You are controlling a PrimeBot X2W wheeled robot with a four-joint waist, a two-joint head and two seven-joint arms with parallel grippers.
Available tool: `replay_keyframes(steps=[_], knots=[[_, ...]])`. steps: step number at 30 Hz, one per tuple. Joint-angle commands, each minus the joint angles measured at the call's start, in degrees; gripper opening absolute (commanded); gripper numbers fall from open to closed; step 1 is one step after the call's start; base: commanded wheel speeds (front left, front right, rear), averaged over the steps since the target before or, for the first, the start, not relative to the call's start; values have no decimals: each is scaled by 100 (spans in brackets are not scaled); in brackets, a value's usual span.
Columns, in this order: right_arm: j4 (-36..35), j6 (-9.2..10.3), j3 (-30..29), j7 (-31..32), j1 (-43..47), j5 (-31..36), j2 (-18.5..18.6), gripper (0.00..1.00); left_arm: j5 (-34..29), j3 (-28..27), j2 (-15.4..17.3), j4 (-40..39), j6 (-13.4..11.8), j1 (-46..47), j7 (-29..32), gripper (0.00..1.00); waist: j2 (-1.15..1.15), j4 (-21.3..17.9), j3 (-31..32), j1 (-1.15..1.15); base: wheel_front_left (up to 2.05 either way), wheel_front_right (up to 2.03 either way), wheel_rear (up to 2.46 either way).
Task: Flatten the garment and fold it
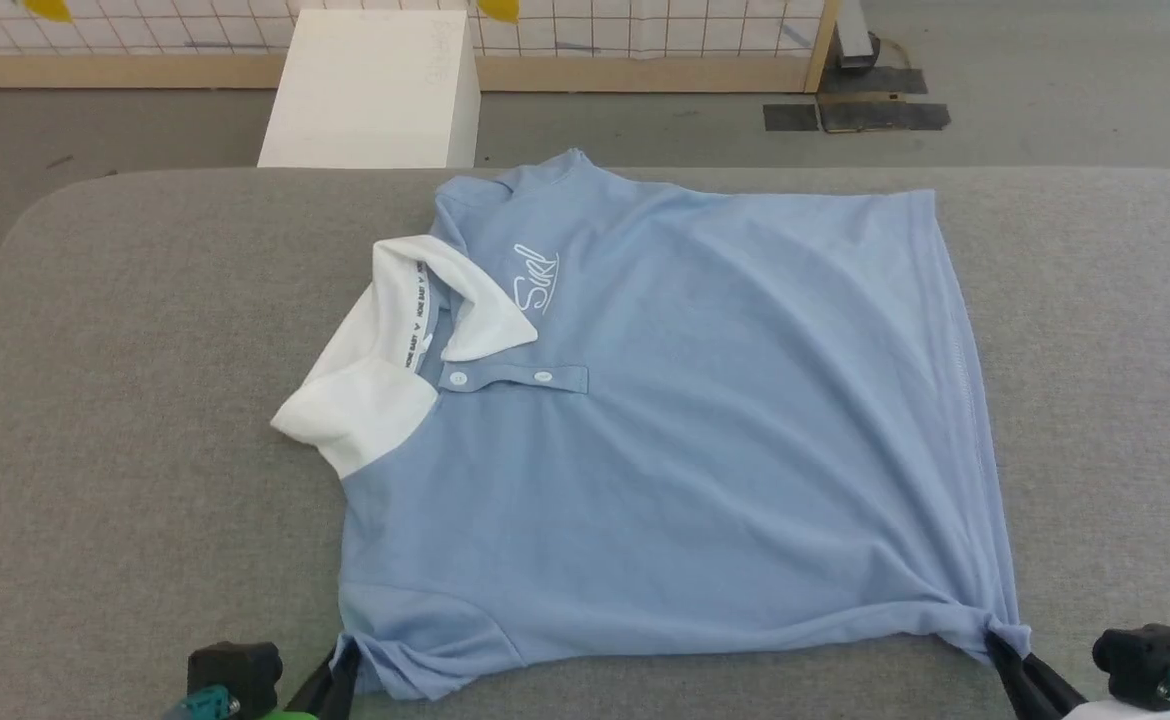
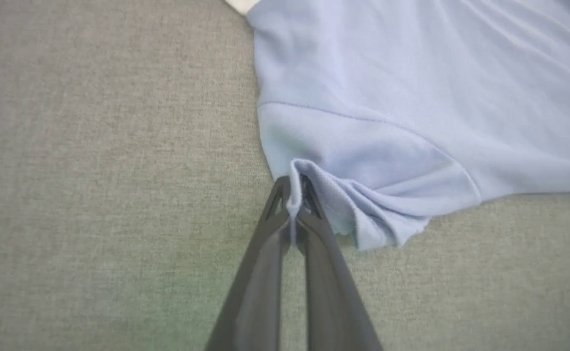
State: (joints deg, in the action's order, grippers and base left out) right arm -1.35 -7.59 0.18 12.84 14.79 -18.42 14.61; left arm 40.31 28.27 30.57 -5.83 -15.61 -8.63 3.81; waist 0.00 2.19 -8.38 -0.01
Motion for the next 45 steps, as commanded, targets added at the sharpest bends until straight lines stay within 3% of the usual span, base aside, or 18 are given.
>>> replay_keyframes(steps=[1, 8, 16, 23, 33, 40, 41, 42, 43, 44, 45], knots=[[58, 10, 21, -251, 26, 84, -94, 0, -233, -15, -105, 102, -63, 135, -324, 0, 0, -41, 23, 1, 0, 0, 0], [253, 10, 219, -1078, -473, 269, -137, 0, -1052, -16, -457, 580, -189, 942, -1514, 0, 0, -133, -7, 1, 0, 0, 0], [695, 10, 560, -861, -1770, 205, 286, 0, -1353, -210, -765, 1351, 93, 2338, -1825, 0, 0, -286, -281, 1, 0, 0, 0], [1187, 10, 799, -375, -2758, -20, 517, 0, -1286, -345, -753, 2034, 411, 3230, -1774, 0, 0, -362, -670, 1, 0, 0, 0], [2260, 10, 922, 1010, -3872, -463, 559, 0, -998, -140, -657, 3493, 1028, 4216, -555, 0, 0, -432, -1100, 1, 0, 0, 0], [2435, 10, 788, 2297, -4141, -567, 362, 0, -344, -16, -697, 4261, 1368, 4354, 1394, 0, 0, -472, -1073, 1, 0, 0, 0], [2389, 10, 735, 2435, -4125, -578, 338, 14, -246, -67, -711, 4247, 1331, 4344, 1527, 0, 0, -472, -1045, 1, 0, 0, 0], [2330, 10, 704, 2509, -4100, -572, 330, 40, -209, -102, -712, 4206, 1282, 4332, 1554, 38, 0, -468, -1016, 1, 0, 0, 0], [2224, 10, 654, 2522, -4059, -560, 318, 82, -200, -155, -694, 4127, 1219, 4311, 1472, 100, 0, -464, -981, 1, 0, 0, 0], [2133, 10, 606, 2498, -4014, -550, 306, 100, -205, -212, -682, 4057, 1156, 4285, 1328, 100, 0, -458, -951, 1, 0, 0, 0], [2003, 10, 549, 2418, -3942, -526, 287, 100, -235, -294, -677, 3957, 1042, 4238, 1068, 100, 0, -447, -900, 1, 0, 0, 0]])
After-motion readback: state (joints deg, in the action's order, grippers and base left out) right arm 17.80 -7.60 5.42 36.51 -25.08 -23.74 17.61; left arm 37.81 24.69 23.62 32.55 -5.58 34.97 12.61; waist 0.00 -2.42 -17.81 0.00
